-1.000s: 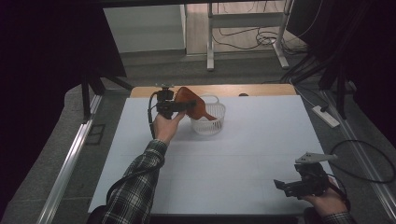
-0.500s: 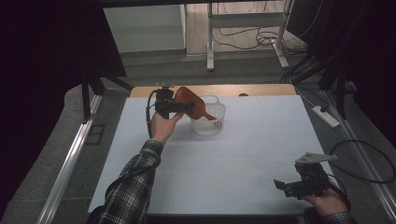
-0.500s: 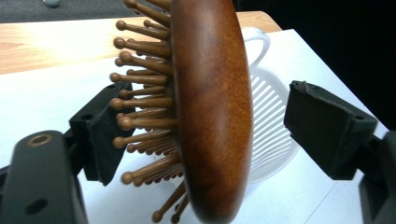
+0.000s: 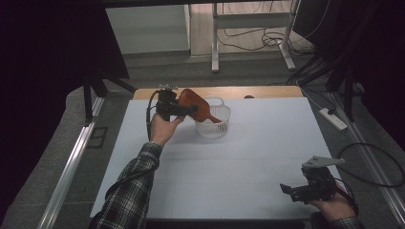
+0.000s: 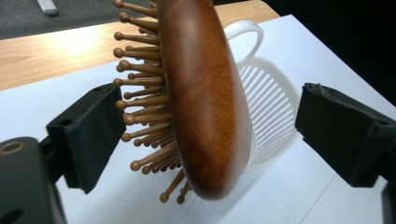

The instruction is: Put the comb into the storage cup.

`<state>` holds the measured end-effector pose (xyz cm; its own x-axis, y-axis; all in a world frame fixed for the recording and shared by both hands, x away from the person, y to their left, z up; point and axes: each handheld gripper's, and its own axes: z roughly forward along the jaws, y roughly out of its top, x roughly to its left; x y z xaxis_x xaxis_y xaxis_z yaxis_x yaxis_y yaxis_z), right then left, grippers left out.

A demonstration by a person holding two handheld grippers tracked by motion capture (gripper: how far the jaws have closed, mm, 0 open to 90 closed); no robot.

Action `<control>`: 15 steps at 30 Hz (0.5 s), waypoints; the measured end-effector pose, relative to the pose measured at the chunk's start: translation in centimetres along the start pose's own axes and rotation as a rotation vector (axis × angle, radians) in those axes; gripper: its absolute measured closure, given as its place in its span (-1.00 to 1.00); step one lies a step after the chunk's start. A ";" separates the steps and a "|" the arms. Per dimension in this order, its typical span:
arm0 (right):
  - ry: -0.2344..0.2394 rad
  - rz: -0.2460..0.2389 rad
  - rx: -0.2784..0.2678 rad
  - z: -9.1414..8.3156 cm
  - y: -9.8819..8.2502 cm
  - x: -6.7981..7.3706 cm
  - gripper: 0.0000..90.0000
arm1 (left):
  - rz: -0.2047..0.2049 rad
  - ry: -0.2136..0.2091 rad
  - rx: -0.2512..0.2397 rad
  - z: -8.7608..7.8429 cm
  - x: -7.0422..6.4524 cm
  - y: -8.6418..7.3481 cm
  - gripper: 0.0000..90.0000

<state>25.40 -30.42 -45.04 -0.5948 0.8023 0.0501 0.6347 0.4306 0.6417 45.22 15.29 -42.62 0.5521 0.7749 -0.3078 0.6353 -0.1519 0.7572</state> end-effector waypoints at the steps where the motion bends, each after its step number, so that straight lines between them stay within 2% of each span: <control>1: 0.000 0.000 0.000 0.0 0.0 0.0 -0.98 | 0.010 0.001 0.007 -0.1 0.0 0.0 -0.81; 7: 0.000 -0.001 0.000 0.0 0.0 0.0 -0.98 | 0.053 0.013 0.032 -0.4 -0.3 0.1 -0.87; 15: -0.001 -0.003 0.000 0.0 0.0 0.0 -0.99 | 0.137 0.045 0.055 -1.0 -0.8 0.2 -0.93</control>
<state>25.36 -30.40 -45.01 -0.5961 0.8015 0.0475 0.6333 0.4330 0.6415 44.34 15.28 -41.68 0.6117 0.7710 -0.1772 0.5853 -0.2904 0.7570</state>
